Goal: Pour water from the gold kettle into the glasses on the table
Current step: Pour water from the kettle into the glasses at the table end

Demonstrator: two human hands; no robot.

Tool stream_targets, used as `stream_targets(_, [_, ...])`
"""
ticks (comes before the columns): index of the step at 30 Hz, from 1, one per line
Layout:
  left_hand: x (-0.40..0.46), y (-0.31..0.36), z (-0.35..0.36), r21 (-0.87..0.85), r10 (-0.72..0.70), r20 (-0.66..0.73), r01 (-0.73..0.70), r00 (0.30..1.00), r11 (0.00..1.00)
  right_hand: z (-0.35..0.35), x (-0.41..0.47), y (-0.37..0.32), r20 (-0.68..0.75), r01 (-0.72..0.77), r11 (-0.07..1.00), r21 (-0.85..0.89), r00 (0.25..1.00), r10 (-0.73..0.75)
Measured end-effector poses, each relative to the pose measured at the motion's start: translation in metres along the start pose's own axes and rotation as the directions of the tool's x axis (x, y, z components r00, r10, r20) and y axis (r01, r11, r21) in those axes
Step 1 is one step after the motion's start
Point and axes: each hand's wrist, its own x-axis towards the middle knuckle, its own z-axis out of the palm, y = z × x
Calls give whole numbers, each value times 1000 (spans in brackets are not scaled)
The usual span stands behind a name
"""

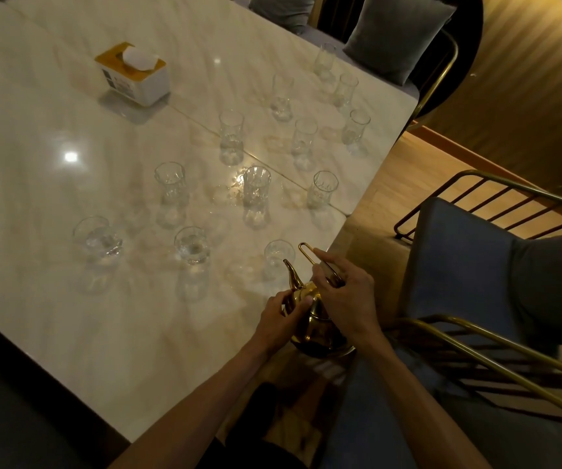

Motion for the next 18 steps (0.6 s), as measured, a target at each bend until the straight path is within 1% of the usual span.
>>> stream_targets(10, [1,-6,3,21,-17,10,17,1000,1000,1,1,2,4,-12,1000,-28,1000,12])
stream_targets(18, [1,-8,1,-4,-2,17,3,1000,1000,2,0,1,2,-6,1000,-28,1000,6])
